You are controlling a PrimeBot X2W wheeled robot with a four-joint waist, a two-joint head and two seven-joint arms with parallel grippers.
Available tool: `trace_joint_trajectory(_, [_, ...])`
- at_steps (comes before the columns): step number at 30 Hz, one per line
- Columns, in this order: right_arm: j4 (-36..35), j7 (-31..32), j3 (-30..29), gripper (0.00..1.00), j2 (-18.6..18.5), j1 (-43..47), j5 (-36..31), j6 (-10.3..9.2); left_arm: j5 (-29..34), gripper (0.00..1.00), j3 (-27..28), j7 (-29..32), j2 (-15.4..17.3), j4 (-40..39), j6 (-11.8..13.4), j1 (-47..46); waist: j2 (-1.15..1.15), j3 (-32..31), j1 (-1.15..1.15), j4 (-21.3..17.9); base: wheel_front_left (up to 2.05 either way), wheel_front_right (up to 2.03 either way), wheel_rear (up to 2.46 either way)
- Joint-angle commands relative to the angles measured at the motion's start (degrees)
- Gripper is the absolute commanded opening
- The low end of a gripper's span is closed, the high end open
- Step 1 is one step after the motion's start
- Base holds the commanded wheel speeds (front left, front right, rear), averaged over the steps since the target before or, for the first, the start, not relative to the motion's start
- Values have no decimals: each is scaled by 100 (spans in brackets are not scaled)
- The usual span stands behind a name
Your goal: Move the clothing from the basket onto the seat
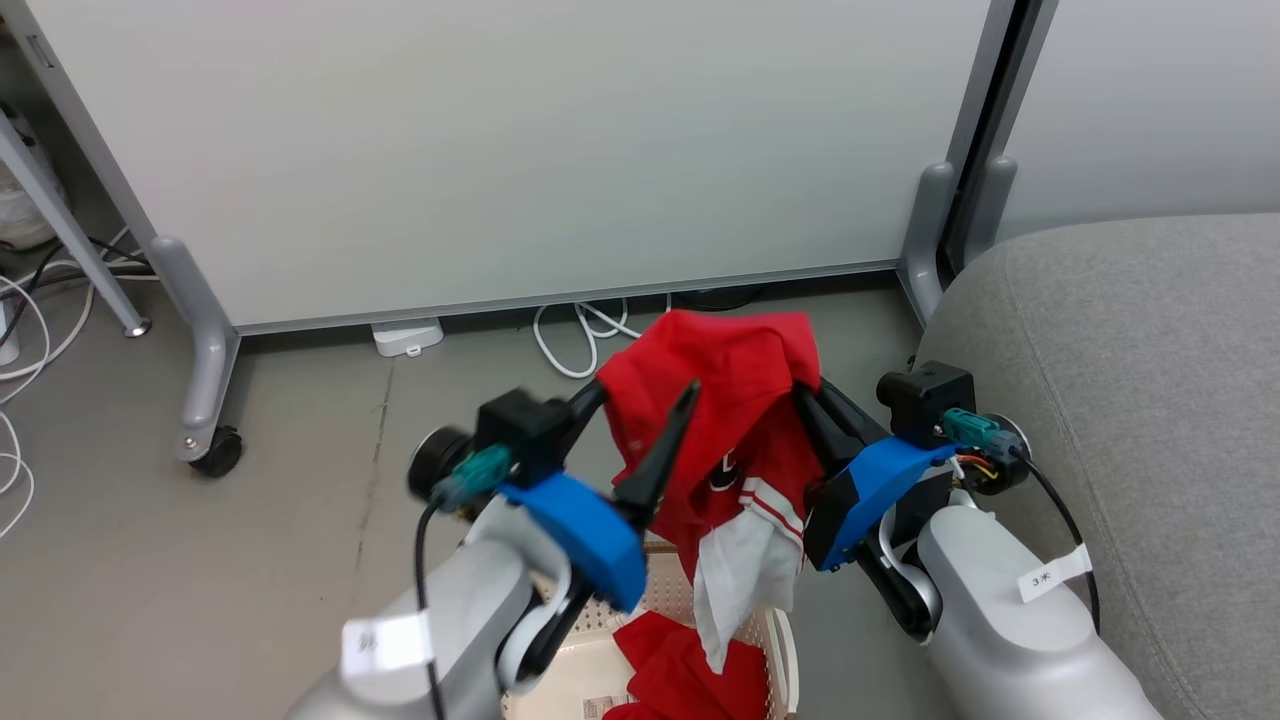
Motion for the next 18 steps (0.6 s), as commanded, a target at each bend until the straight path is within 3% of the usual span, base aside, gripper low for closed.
trace_joint_trajectory(1, [-69, -41, -27, 0, -2, 56, -53, 1, 203, 100, 242, -24, 136, -180, 32, 317, 0, 4, 0, -19, 0, 0, 0])
trace_joint_trajectory(9, [-299, -15, -133, 0, -2, 200, -154, 1, 1153, 100, 1392, -25, 464, -950, -123, 1764, 0, -27, 0, -119, 0, 0, 0])
trace_joint_trajectory(18, [-518, 58, -403, 0, -2, 345, -336, 1, 1966, 100, 2332, -26, 410, -1357, -232, 2681, 0, -25, 0, -169, 0, 0, 0])
